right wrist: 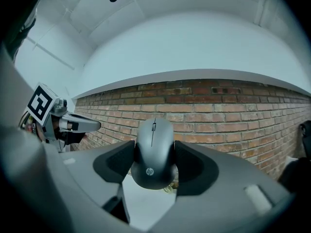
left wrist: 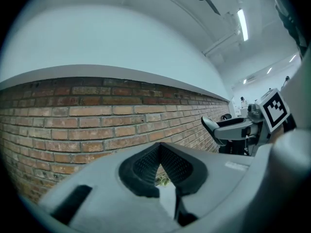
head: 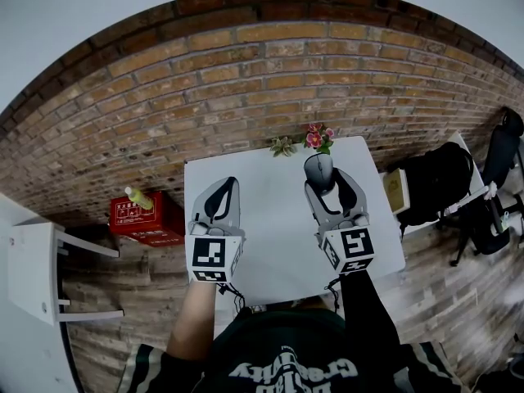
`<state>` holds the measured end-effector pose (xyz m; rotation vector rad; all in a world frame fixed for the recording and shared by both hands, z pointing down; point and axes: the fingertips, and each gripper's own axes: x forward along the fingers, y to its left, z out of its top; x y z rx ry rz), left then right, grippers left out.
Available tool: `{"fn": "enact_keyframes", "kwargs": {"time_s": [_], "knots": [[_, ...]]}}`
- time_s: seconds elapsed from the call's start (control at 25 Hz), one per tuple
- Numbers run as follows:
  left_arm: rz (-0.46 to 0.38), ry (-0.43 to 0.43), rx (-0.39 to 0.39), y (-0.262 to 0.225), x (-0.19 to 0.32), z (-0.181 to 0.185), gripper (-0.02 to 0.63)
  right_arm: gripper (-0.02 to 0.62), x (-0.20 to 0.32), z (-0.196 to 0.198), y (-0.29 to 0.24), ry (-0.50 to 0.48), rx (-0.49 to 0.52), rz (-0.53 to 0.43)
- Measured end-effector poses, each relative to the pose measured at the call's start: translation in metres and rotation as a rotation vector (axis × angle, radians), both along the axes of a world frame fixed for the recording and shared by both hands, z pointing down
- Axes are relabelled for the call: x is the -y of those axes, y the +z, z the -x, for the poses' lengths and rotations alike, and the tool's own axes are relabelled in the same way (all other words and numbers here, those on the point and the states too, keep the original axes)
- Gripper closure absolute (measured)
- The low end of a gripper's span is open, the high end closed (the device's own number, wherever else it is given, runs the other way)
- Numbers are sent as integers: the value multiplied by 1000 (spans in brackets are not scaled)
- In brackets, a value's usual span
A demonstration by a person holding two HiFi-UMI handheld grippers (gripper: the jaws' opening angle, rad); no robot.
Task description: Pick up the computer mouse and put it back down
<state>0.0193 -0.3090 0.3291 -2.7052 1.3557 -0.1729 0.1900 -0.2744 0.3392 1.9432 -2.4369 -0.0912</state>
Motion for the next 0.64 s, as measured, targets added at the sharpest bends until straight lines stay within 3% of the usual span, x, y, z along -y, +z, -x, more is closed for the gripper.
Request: {"fn": "enact_keyframes", "kwargs": {"time_s": [0.64], "knots": [[0,9,-2,2,0,-4,600,321,0,-4,1,10,6,3]]}}
